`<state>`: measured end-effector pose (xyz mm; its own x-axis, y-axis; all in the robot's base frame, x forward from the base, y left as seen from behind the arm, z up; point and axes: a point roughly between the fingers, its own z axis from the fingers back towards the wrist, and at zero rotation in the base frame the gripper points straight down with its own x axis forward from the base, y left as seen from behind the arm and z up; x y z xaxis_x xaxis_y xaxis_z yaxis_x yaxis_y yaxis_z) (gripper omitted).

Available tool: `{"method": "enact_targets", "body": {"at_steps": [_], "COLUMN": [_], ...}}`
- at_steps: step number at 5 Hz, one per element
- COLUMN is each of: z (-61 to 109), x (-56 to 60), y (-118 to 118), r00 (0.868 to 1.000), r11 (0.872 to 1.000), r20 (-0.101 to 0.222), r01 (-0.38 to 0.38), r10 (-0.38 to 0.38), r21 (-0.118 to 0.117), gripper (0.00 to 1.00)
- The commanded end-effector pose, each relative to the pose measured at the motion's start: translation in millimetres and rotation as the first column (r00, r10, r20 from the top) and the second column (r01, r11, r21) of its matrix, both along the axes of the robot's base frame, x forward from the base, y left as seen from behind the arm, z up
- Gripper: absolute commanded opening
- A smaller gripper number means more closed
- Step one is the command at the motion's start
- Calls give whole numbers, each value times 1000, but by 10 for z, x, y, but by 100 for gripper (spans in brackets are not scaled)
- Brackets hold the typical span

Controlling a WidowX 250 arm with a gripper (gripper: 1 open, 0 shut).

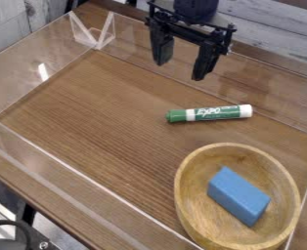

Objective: Put the blue block in the brown bowl

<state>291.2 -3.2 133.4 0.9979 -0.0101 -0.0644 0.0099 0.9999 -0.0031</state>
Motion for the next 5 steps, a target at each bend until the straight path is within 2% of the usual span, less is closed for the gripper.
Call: {"method": "enact_targets", "body": {"at_steps": [1, 2, 3, 4, 5], "z": [-2, 65, 81, 75, 36], "x": [-91, -252, -421, -538, -604], "y": [-123, -365, -639, -797, -856], "r00": [998, 992, 972, 931, 893], "r11": [998, 992, 974, 934, 895], "r20": [2, 24, 55, 68, 64], "r01": [-61, -127, -228, -357, -444], "r10": [61, 126, 228, 358, 445], "r21": [1, 1, -6, -20, -25], "gripper": [100, 100, 100, 100, 100]}}
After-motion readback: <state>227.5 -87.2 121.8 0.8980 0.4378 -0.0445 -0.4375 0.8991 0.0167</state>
